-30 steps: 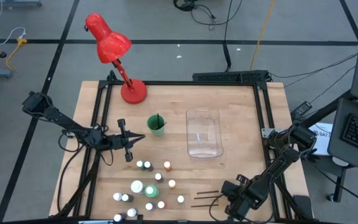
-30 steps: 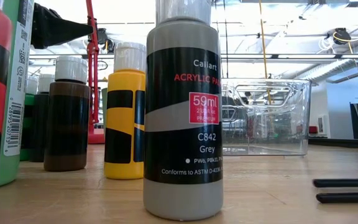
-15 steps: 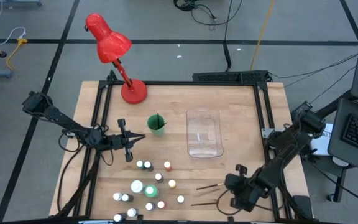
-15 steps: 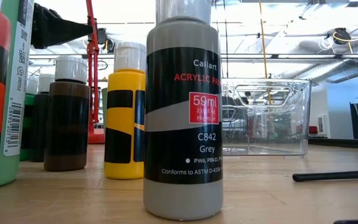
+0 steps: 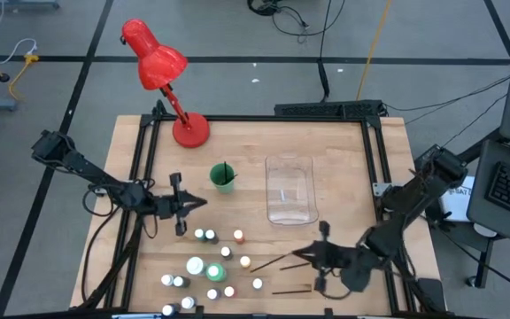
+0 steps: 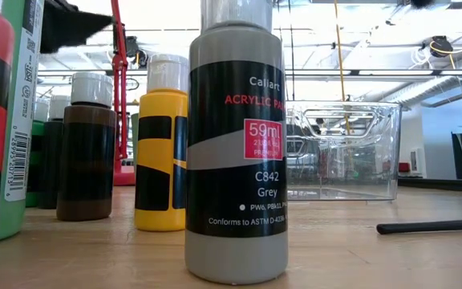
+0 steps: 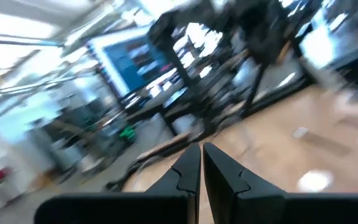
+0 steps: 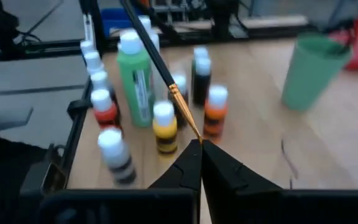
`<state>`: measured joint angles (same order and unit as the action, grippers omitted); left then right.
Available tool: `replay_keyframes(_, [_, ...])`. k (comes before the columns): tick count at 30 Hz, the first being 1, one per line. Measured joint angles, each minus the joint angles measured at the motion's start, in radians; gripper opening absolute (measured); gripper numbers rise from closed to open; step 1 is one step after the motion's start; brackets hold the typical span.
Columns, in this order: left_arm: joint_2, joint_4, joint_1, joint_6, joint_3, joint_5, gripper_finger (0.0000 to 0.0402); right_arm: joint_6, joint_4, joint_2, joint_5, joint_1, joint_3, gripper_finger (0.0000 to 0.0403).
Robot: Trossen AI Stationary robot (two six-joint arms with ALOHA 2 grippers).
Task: Pick & Place Paint Supplies
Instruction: Put the gold paintbrush into the green cup
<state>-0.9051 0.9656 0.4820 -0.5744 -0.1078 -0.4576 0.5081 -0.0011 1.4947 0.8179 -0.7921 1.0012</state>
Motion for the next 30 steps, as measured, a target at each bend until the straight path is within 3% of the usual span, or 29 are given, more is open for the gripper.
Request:
replay_keyframes(4, [0.0, 0.053, 0.0, 0.061, 0.0, 0.181, 0.0024, -0.187, 0.18, 0.05, -0.195, 0.129, 0.0, 0.0])
replay_keyframes(8, [0.0, 0.054, 0.0, 0.065, 0.0, 0.331, 0.0024, -0.349, 0.367, 0.126, -0.31, 0.251, 0.0, 0.0])
replay_keyframes(12, [0.0, 0.094, 0.0, 0.062, 0.0, 0.361, 0.0024, -0.456, 0.537, 0.197, -0.497, 0.37, 0.0, 0.0])
replay_keyframes(16, [0.0, 0.09, 0.0, 0.065, 0.0, 0.366, 0.0031, -0.517, 0.65, 0.265, -0.531, 0.454, 0.0, 0.0])
replay_keyframes(21, [0.0, 0.115, 0.001, 0.091, 0.0, 0.547, 0.0094, -0.531, 0.699, 0.304, -0.565, 0.509, 0.013, 0.0])
replay_keyframes(27, [-0.001, 0.109, 0.0, 0.087, 0.0, 0.442, 0.0203, -0.555, 0.704, 0.304, -0.584, 0.508, 0.024, 0.0])
replay_keyframes(30, [-0.013, 0.109, 0.0, 0.085, 0.0, 0.472, 0.0248, -0.552, 0.718, 0.305, -0.587, 0.507, 0.024, 0.0])
